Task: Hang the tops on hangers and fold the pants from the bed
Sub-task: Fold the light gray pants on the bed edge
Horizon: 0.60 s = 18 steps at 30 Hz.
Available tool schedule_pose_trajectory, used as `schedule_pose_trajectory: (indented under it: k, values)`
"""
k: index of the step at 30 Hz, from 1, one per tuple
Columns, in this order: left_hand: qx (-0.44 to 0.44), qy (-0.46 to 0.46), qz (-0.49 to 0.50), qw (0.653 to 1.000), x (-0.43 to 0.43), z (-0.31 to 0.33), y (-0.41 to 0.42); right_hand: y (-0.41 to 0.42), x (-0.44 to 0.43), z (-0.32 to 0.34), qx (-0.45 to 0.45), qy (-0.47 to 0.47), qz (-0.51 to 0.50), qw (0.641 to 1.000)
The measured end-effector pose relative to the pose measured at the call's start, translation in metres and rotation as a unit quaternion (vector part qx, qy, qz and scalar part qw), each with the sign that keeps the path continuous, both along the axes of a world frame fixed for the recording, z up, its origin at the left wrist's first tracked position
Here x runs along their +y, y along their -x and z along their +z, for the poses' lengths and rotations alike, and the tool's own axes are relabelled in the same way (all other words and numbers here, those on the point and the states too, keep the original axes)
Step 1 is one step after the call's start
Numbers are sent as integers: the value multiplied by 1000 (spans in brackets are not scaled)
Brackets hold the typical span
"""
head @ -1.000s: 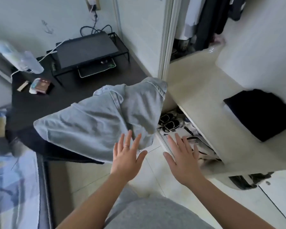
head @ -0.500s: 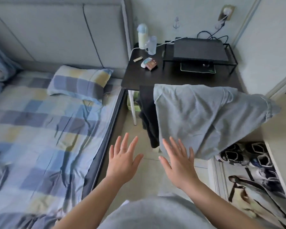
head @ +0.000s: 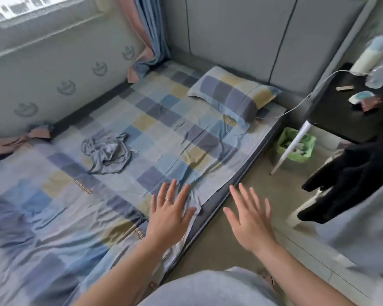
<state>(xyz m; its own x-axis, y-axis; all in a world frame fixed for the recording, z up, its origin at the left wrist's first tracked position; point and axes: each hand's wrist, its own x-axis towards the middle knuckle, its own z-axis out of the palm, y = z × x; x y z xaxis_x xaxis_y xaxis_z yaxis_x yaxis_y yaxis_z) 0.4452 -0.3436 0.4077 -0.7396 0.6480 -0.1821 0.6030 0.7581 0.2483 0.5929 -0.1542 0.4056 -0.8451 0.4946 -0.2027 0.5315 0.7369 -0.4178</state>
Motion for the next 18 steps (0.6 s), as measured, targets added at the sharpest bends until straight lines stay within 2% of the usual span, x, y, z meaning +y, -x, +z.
schedule_pose_trajectory:
  k: [8,18]
  values:
    - [-18,-3,147,989,-86,-1,56,113,-51,-3,-30,-8,143,989]
    - [-34,-18,298,954,-114,-3,129,255,-62,4,-33,-18,293,955]
